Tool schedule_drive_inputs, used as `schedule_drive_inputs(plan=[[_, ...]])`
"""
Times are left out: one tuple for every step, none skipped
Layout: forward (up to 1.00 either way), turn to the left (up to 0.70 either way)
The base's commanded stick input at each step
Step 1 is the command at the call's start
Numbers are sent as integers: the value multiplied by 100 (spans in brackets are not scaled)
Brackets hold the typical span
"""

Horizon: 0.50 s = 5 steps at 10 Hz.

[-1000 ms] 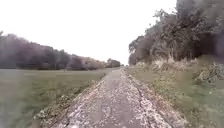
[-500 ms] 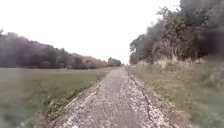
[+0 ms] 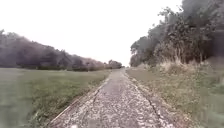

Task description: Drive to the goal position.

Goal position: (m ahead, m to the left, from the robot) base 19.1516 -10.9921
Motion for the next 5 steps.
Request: schedule_drive_inputs(plan=[[70, -11], [70, -12], [70, -13], [70, -13], [70, -13]])
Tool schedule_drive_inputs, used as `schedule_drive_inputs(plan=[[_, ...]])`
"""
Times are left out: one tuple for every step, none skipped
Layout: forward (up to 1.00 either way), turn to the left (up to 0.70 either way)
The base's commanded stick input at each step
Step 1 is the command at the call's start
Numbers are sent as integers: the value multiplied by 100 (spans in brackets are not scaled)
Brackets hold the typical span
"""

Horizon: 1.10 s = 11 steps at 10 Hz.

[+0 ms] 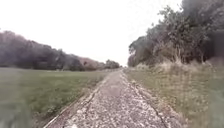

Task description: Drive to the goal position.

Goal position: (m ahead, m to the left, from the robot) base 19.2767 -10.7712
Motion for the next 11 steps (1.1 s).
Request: schedule_drive_inputs(plan=[[70, -13], [70, -13], [70, -13], [70, -13], [70, -2], [70, -1], [70, 0], [70, 0], [70, 0], [70, 0], [70, 0]])
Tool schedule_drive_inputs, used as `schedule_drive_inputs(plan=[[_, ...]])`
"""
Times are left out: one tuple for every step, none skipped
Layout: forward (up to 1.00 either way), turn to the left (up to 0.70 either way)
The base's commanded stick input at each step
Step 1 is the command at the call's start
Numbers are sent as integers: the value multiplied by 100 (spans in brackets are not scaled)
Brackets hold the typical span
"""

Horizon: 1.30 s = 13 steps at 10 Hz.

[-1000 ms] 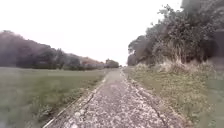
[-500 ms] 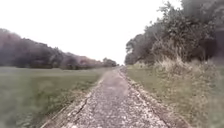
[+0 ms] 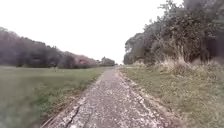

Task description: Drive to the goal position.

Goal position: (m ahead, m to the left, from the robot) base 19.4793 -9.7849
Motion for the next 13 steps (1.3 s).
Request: schedule_drive_inputs(plan=[[70, 0], [70, 0], [70, 0], [70, 0], [70, 0], [70, 0], [70, 0], [70, 0], [70, 0], [70, -1], [70, -7], [70, -11], [70, -13]])
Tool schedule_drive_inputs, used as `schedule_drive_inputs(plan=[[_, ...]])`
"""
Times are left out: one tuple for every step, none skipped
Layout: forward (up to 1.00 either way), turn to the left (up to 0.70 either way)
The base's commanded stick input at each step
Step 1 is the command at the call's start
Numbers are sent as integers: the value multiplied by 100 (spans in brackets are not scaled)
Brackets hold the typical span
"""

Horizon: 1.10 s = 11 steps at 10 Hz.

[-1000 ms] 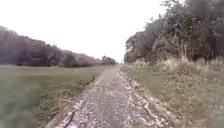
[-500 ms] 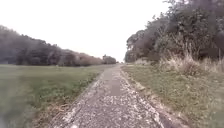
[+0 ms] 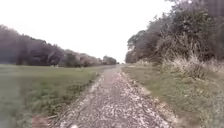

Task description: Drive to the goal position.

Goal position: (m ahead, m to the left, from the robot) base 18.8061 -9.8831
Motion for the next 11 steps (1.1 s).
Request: schedule_drive_inputs(plan=[[70, -13], [70, -13], [70, -13], [70, -13], [70, -13], [70, -13], [70, -13], [70, -13], [70, -13], [70, -13], [70, -13]])
